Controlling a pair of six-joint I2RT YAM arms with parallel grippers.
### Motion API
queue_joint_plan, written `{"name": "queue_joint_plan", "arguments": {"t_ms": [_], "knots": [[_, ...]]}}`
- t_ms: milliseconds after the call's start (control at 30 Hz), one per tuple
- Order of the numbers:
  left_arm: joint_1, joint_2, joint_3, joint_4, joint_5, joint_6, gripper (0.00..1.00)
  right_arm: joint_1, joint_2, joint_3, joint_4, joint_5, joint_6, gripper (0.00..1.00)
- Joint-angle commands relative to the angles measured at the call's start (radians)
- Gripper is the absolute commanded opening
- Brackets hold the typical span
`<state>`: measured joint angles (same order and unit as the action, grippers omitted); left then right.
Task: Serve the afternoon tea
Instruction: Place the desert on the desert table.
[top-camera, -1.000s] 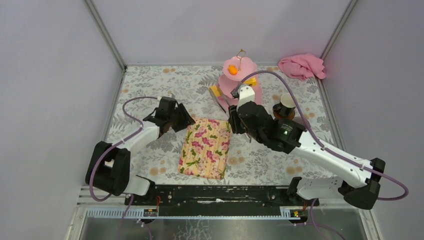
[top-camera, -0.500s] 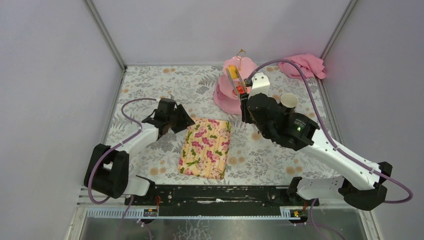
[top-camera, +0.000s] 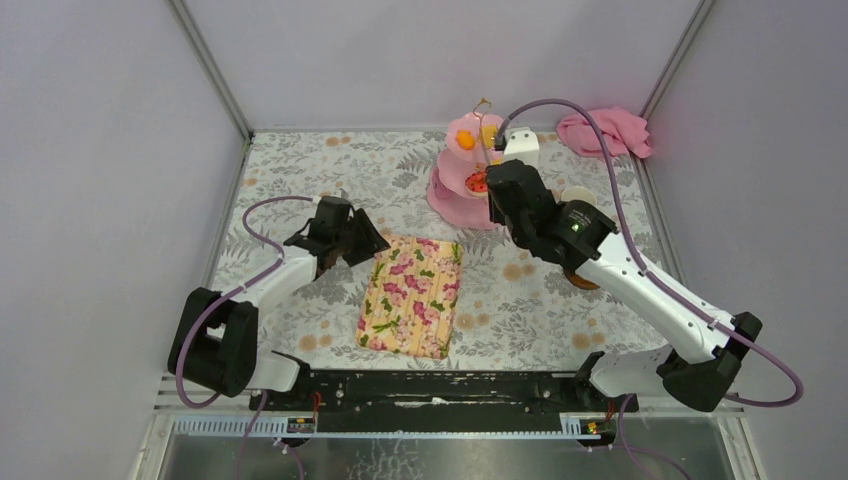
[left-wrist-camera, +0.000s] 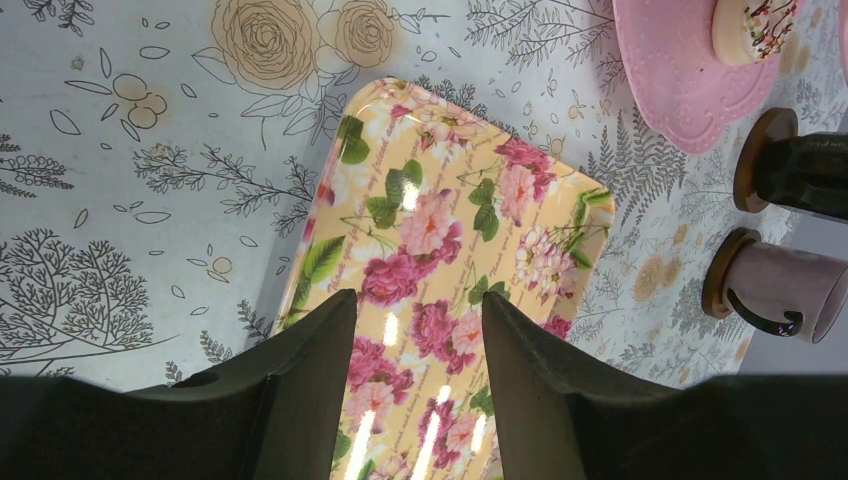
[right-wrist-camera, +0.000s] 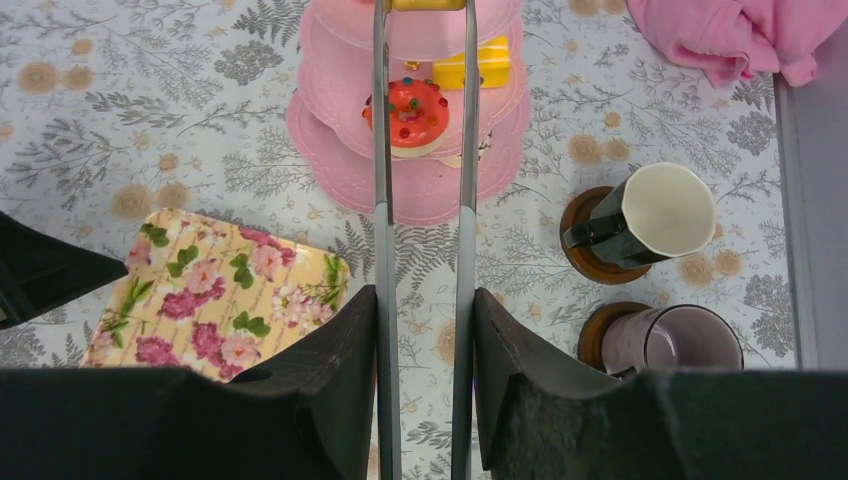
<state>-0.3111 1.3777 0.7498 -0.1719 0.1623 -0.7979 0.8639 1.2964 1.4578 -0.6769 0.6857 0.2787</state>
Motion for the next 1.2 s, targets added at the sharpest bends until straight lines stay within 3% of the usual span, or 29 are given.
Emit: {"name": "queue_joint_plan", "arguments": {"t_ms": [0, 900, 1167], "knots": [[0.010, -0.023, 0.016, 0.049, 0.013, -0.001, 0.57, -0.051, 0.003, 0.058, 0.051, -0.020, -0.022, 0.02], [0.010, 0.009, 0.029, 0.071, 0.036, -0.011, 0.57, -0.203, 0.110, 0.091, 0.117, -0.146, -0.064, 0.03], [0.011, 0.012, 0.033, 0.075, 0.037, -0.012, 0.57, -0.237, 0.138, 0.098, 0.141, -0.181, -0.073, 0.12]]}}
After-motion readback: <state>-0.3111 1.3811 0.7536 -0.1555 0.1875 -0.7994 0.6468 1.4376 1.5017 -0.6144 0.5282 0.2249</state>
